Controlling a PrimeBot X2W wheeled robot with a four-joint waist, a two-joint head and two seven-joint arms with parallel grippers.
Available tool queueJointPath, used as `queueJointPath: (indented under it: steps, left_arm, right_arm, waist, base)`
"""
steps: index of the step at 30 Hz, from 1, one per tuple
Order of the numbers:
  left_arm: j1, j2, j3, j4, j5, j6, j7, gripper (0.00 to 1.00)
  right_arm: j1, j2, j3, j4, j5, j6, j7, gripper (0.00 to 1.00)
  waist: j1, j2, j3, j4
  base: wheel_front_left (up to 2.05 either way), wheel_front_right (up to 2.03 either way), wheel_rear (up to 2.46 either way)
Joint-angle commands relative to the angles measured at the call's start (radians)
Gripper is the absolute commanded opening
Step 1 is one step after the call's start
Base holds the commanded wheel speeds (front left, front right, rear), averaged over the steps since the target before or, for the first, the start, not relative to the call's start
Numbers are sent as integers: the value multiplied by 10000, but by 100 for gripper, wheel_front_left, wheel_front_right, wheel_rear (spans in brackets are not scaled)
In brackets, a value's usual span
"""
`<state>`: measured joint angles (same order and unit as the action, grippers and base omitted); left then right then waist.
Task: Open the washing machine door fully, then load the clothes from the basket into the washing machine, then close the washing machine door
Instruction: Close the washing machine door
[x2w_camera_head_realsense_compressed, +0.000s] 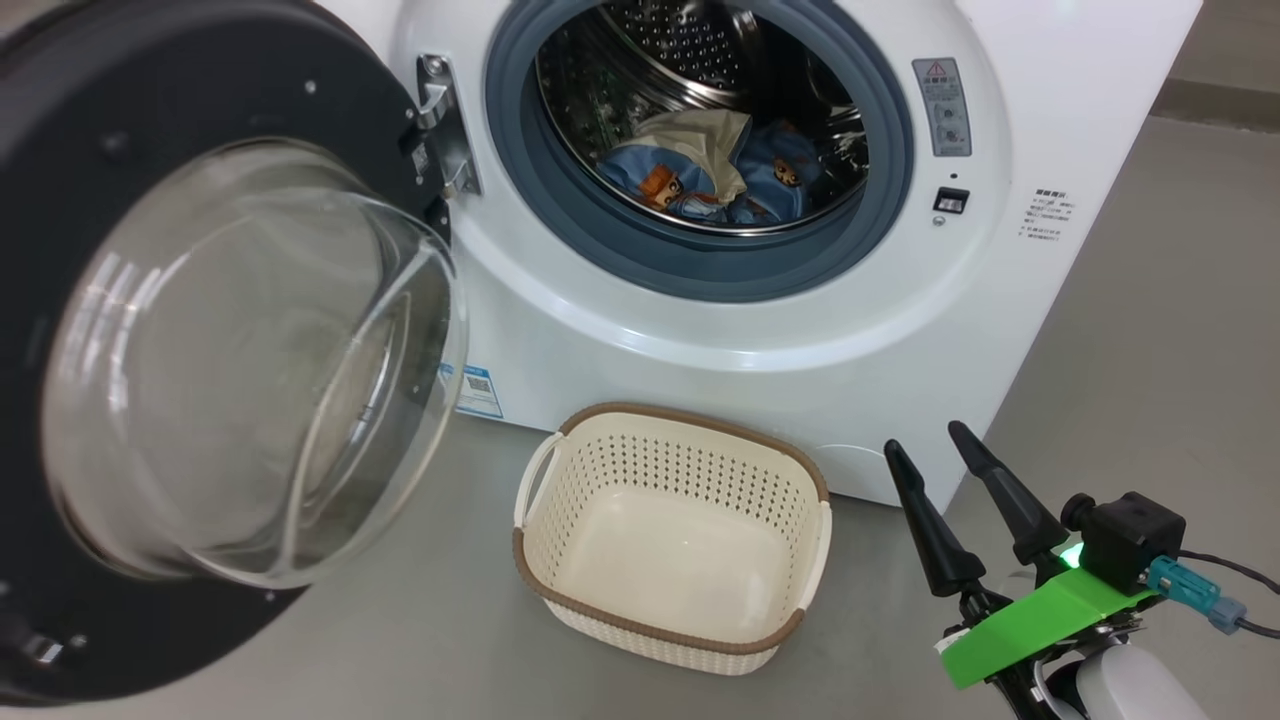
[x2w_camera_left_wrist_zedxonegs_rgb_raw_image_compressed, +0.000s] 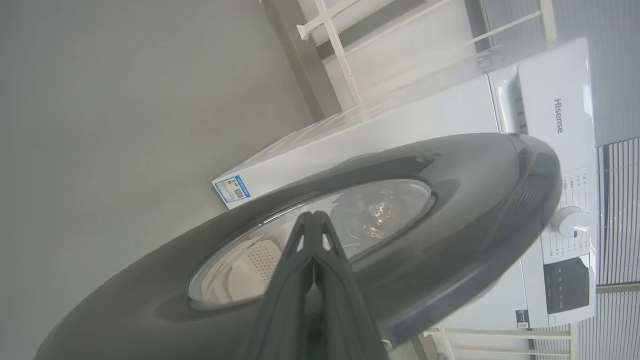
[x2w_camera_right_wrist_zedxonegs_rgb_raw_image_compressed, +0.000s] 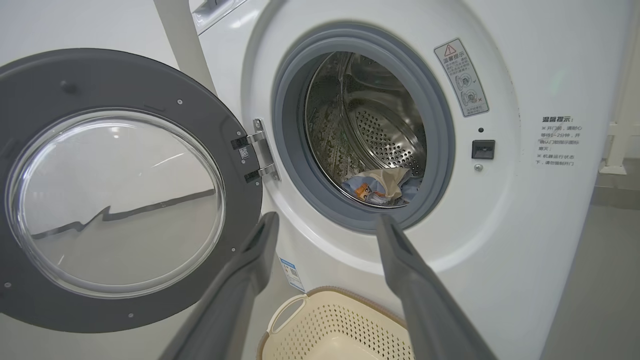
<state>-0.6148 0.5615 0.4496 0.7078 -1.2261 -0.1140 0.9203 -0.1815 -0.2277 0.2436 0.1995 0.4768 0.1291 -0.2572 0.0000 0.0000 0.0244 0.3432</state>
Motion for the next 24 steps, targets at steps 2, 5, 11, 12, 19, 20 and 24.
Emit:
queueJointPath:
  steps: [2, 5, 11, 12, 19, 20, 24]
  left_arm:
    - [254, 135, -1, -756, -265, 93, 560, 0]
    - [682, -234, -102, -1704, -635, 406, 1352, 0]
    - [1779, -877, -392, -4051, -1156, 1339, 2699, 0]
    - [1958, -1018, -419, -4501, -1236, 1530, 2832, 0]
    - [2650, -1994, -654, -6894, -1552, 2535, 3082, 0]
    - [2693, -2159, -734, -7157, -1609, 2627, 3108, 0]
    - [2783, -2614, -944, -7999, -1753, 2925, 3138, 0]
  right_arm:
    - [-5, 1, 116, -246, 51, 16, -46, 100]
    - [78, 48, 80, -254, 52, 16, -46, 100]
    - [143, 109, -21, -303, 31, 16, -46, 100]
    - [162, 111, -49, -313, 28, 16, -46, 100]
    - [144, 176, -79, -312, 24, 16, -46, 100]
    - [121, 182, -76, -315, 24, 16, -46, 100]
    - [74, 170, -121, -322, 6, 16, -46, 100]
  waist:
    - [0, 0, -82, 24]
    - [0, 0, -165, 26]
    - [0, 0, -275, -78]
    - [0, 0, -291, -100]
    - [0, 0, -307, -404]
    - [0, 0, -302, -474]
    - [0, 0, -250, -821]
  base:
    - [0, 0, 0]
    - [0, 0, 0]
    - [0, 0, 0]
    - [0, 0, 0]
    - [0, 0, 0]
    - [0, 0, 0]
    - [0, 0, 0]
